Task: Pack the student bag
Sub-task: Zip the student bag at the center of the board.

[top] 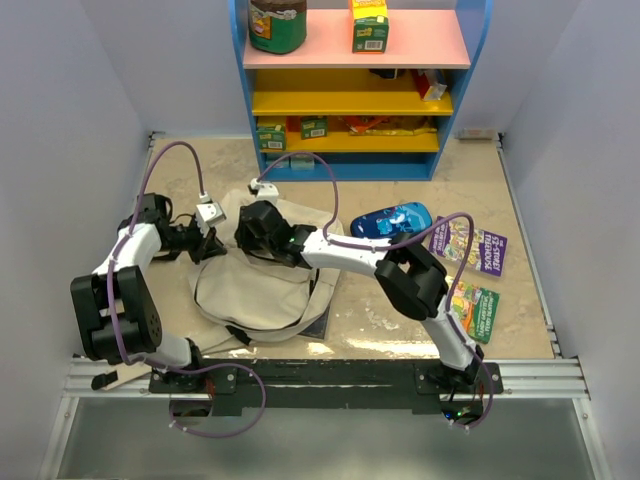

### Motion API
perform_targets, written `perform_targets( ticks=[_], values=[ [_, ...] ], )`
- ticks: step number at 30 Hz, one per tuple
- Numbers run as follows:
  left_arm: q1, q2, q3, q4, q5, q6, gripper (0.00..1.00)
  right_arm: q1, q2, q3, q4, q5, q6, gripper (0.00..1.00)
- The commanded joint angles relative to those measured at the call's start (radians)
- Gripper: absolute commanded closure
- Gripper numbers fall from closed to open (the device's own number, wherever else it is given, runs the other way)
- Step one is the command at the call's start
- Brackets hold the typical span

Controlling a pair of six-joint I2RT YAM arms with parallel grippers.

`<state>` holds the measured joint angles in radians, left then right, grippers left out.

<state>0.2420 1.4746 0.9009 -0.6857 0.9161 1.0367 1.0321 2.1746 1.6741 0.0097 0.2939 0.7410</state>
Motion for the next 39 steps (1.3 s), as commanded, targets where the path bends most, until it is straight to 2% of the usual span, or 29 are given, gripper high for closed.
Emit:
perform_targets(
  ticks=[1,2,5,8,25,33,39],
  values=[
    [-0.004,-0.043,-0.008,-0.02,0.09,0.036,1.0,0.002,0.005,0.059,-0.005,0.022,0.003,0.76],
    [-0.004,-0.043,-0.008,-0.021,0.089,0.036,1.0,0.003,0.002,0.055,-0.002,0.036,0.003,0.83],
    [-0.004,-0.042,-0.011,-0.02,0.089,0.037,1.0,0.005,-0.033,0.027,0.012,0.053,-0.005,0.93],
    [-0.004,-0.039,-0.014,-0.011,0.086,0.031,1.0,0.006,-0.082,-0.013,0.027,0.068,-0.018,1.0],
    [-0.003,-0.051,-0.028,0.026,0.05,-0.017,1.0,0.017,-0.269,-0.24,0.036,0.067,-0.052,1.0],
    [-0.003,-0.069,-0.031,0.026,0.047,-0.03,1.0,0.017,-0.268,-0.246,0.013,0.114,-0.057,1.0],
    [-0.003,-0.071,-0.031,0.028,0.036,-0.032,1.0,0.005,-0.346,-0.307,-0.002,0.142,-0.081,1.0]
  ],
)
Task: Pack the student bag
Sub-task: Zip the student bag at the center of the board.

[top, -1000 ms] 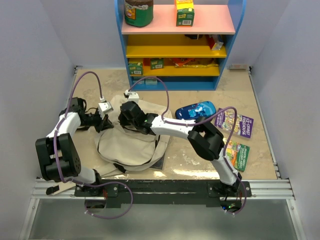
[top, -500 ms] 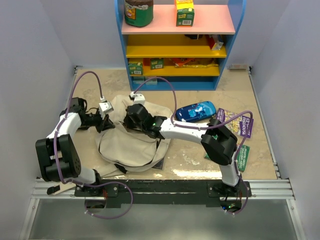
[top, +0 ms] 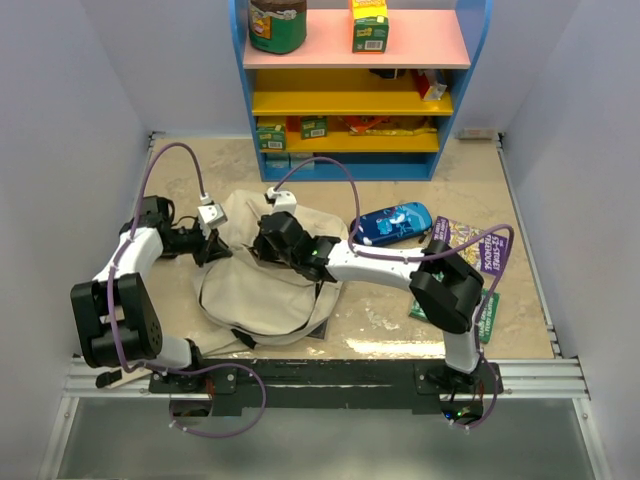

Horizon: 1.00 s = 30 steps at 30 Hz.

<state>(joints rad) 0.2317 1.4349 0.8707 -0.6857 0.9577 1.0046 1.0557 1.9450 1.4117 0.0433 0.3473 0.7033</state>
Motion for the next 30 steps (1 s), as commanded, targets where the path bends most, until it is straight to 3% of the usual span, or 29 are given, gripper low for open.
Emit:
perform_targets(
  ticks=[1,5,10,11,12,14,15,18,24,30],
  values=[
    [0.008,-0.031,0.002,0.028,-0.008,-0.001,1.0,-0.019,-0.13,-0.057,-0.04,0.09,-0.056,1.0],
    [0.014,-0.034,0.007,0.025,-0.011,0.0,1.0,-0.033,-0.214,-0.179,-0.031,0.075,-0.056,1.0],
    [0.014,-0.03,0.023,-0.033,0.01,0.02,0.98,-0.034,-0.212,-0.212,0.0,0.035,-0.036,1.0],
    [0.014,-0.027,0.034,-0.069,0.024,0.04,0.86,-0.034,-0.205,-0.197,0.003,0.027,-0.036,1.0],
    [0.012,-0.027,0.045,-0.107,0.038,0.099,0.64,-0.033,-0.187,-0.185,0.006,0.019,-0.039,1.0],
    [0.008,-0.037,0.083,-0.217,0.076,0.17,0.41,-0.031,-0.172,-0.148,0.004,-0.001,-0.041,1.0],
    [0.008,-0.044,0.094,-0.247,0.087,0.231,0.19,-0.033,-0.167,-0.137,0.006,-0.004,-0.044,1.0],
    [-0.014,-0.071,0.123,-0.304,0.098,0.304,0.05,-0.033,-0.15,-0.105,0.009,-0.01,-0.047,1.0],
    [-0.063,-0.033,0.171,-0.265,0.113,0.348,0.0,-0.031,-0.139,-0.088,0.021,-0.036,-0.041,1.0],
    [-0.094,0.136,0.35,-0.443,0.15,0.566,0.0,-0.022,-0.139,-0.086,0.018,-0.054,-0.044,1.0]
  ],
)
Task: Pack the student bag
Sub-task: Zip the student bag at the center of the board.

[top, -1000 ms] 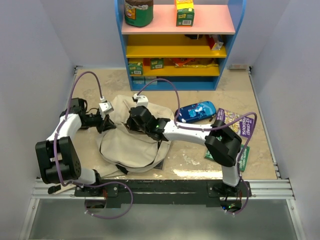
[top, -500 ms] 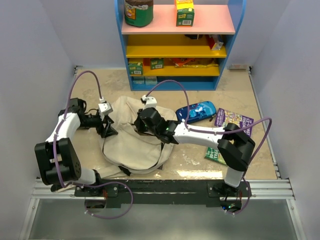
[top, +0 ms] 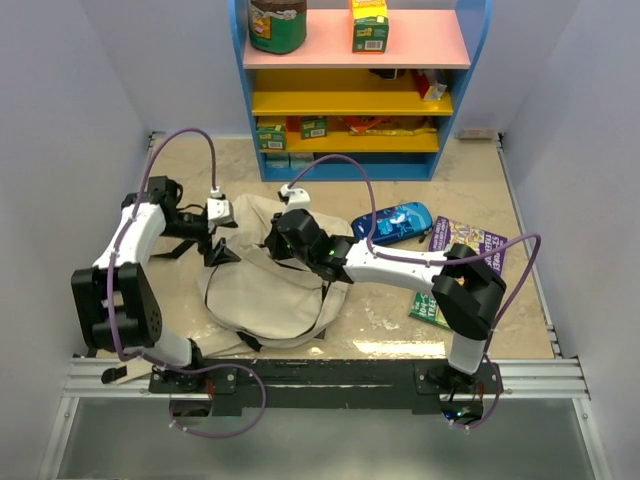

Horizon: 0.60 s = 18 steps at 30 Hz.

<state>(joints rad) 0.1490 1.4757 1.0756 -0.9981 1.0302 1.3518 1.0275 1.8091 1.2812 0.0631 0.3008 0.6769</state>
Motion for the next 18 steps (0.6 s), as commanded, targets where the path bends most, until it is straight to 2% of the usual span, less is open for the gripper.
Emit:
perform_targets(
  ticks=[1,3,5,8,10,13,14,17,18],
  values=[
    [-0.011,0.148,0.173,-0.228,0.086,0.265,0.0,0.008,-0.002,0.043,-0.002,-0.008,-0.017,1.0],
    [-0.011,0.196,0.227,-0.318,0.094,0.375,0.03,0.009,0.002,0.043,0.001,-0.011,-0.017,1.0],
    [-0.02,0.218,0.221,-0.318,0.084,0.41,0.15,0.011,0.004,0.047,0.001,-0.011,-0.016,1.0],
    [-0.034,0.224,0.192,-0.318,0.05,0.441,0.25,0.011,0.01,0.058,0.0,-0.011,-0.017,1.0],
    [-0.035,0.235,0.187,-0.318,0.041,0.445,0.28,0.011,0.012,0.064,-0.005,-0.011,-0.022,1.0],
    [-0.039,0.238,0.175,-0.316,0.025,0.455,0.4,0.011,0.018,0.07,-0.005,-0.012,-0.027,1.0],
    [-0.037,0.239,0.173,-0.315,0.024,0.457,0.53,0.011,0.019,0.075,-0.006,-0.015,-0.027,1.0],
    [-0.039,0.242,0.172,-0.287,0.008,0.426,0.81,0.013,0.022,0.076,-0.005,-0.022,-0.027,1.0],
    [-0.039,0.241,0.167,-0.28,0.002,0.417,0.81,0.013,0.024,0.075,-0.002,-0.023,-0.025,1.0]
  ],
)
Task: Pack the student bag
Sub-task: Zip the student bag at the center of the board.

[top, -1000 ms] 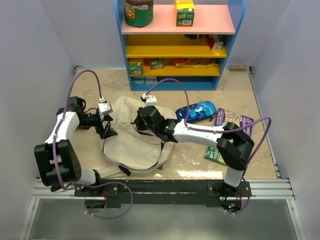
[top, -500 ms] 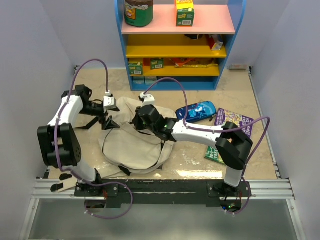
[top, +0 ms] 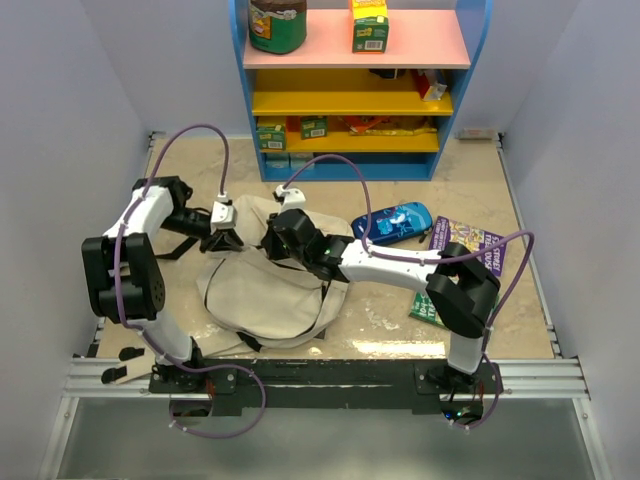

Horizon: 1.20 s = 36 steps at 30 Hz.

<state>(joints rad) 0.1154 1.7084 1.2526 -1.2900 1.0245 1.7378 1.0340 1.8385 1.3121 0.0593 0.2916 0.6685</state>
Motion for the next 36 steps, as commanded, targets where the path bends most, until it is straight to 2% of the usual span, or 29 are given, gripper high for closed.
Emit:
perform_targets(
  ticks=[1,4,7,8,10,13,14,15,17,21,22,23,26,27,30,33,34,36],
  values=[
    [-0.006,0.004,-0.015,0.035,-0.003,0.02,0.8,0.006,-0.005,0.044,0.004,-0.017,-0.017,1.0],
    [-0.005,-0.009,-0.039,0.078,-0.007,-0.003,0.73,0.008,-0.004,0.039,0.008,-0.022,-0.015,1.0],
    [-0.008,-0.012,-0.059,0.104,-0.02,-0.02,0.56,0.008,-0.001,0.041,0.01,-0.022,-0.014,1.0],
    [-0.011,-0.01,-0.064,0.11,-0.024,-0.021,0.43,0.008,-0.002,0.042,0.01,-0.02,-0.014,1.0],
    [-0.011,-0.012,-0.079,0.138,-0.038,-0.041,0.38,0.009,-0.001,0.044,0.01,-0.02,-0.015,1.0],
    [-0.011,-0.021,-0.099,0.178,-0.043,-0.07,0.51,0.009,-0.001,0.045,0.008,-0.023,-0.015,1.0],
    [-0.011,-0.023,-0.102,0.181,-0.044,-0.073,0.63,0.009,0.001,0.045,0.008,-0.023,-0.015,1.0],
    [-0.013,-0.024,-0.104,0.182,-0.04,-0.078,0.69,0.011,0.001,0.045,0.008,-0.025,-0.015,1.0],
    [-0.011,-0.032,-0.101,0.182,-0.034,-0.089,0.75,0.011,0.004,0.044,0.008,-0.025,-0.017,1.0],
    [-0.011,-0.049,-0.091,0.144,-0.024,-0.074,0.71,0.012,0.008,0.035,0.008,-0.023,-0.015,1.0],
    [-0.011,-0.05,-0.088,0.112,-0.018,-0.067,0.67,0.012,0.007,0.032,0.008,-0.025,-0.015,1.0],
    [-0.011,-0.05,-0.079,0.094,-0.017,-0.057,0.54,0.012,0.008,0.03,0.01,-0.023,-0.015,1.0],
    [-0.011,-0.044,-0.065,0.012,-0.012,-0.015,0.34,0.012,0.011,0.029,0.011,-0.02,-0.015,1.0],
    [-0.011,-0.043,-0.065,-0.011,-0.014,-0.006,0.33,0.012,0.011,0.029,0.013,-0.022,-0.015,1.0],
    [-0.011,-0.041,-0.074,-0.006,-0.018,0.002,0.33,0.012,0.013,0.03,0.014,-0.022,-0.015,1.0],
    [-0.011,-0.029,-0.053,-0.021,0.011,-0.003,0.39,0.012,0.011,0.03,0.014,-0.026,-0.015,1.0],
    [-0.011,-0.026,-0.042,-0.025,0.022,-0.003,0.47,0.014,0.011,0.027,0.014,-0.025,-0.015,1.0],
    [-0.01,-0.018,-0.012,-0.025,0.052,-0.026,0.54,0.014,0.008,0.024,0.014,-0.023,-0.015,1.0]
  ],
)
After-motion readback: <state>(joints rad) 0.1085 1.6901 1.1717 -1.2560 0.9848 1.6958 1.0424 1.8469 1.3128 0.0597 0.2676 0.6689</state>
